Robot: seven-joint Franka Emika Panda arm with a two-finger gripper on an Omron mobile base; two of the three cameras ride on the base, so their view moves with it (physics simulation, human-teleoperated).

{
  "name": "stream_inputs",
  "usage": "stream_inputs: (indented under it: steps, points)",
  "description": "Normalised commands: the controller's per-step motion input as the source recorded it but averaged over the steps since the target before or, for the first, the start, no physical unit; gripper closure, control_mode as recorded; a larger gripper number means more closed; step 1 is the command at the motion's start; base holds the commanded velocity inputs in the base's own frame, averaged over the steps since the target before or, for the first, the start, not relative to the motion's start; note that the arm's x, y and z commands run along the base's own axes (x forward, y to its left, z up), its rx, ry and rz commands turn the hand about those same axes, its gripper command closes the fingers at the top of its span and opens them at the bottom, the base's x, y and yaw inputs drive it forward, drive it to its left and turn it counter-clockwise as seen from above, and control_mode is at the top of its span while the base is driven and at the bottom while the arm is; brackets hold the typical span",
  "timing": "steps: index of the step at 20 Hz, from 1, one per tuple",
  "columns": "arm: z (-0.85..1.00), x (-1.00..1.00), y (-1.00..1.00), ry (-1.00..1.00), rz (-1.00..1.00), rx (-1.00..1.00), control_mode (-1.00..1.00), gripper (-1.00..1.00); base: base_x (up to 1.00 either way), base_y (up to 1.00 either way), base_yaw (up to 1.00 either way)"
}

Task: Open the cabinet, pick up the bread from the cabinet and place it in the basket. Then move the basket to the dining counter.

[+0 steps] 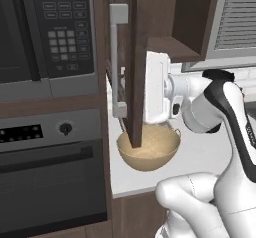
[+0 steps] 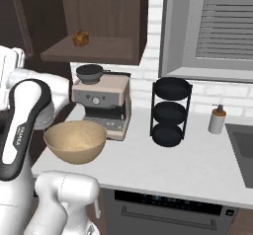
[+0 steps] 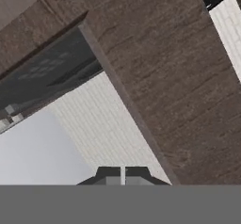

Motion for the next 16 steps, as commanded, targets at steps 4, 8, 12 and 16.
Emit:
stream_inputs:
  steps: [4,8,12,16]
  points:
    - [0.0,0.0,0.76,-0.17,-0.12,0.0,-1.0,1.0,0.0,0.0,0.0]
    - [0.18,-0.03,0.0,-0.06,0.0,0.0,-1.0,1.0,0.0,0.0,0.0]
    - [0.5,-0.03,-0.37,-0.07,0.0,-0.08,-1.0,1.0,0.0,0.0,0.0]
    - [0.26,0.0,-0.58,-0.01,0.0,-0.21,-1.0,1.0,0.0,0.0,0.0]
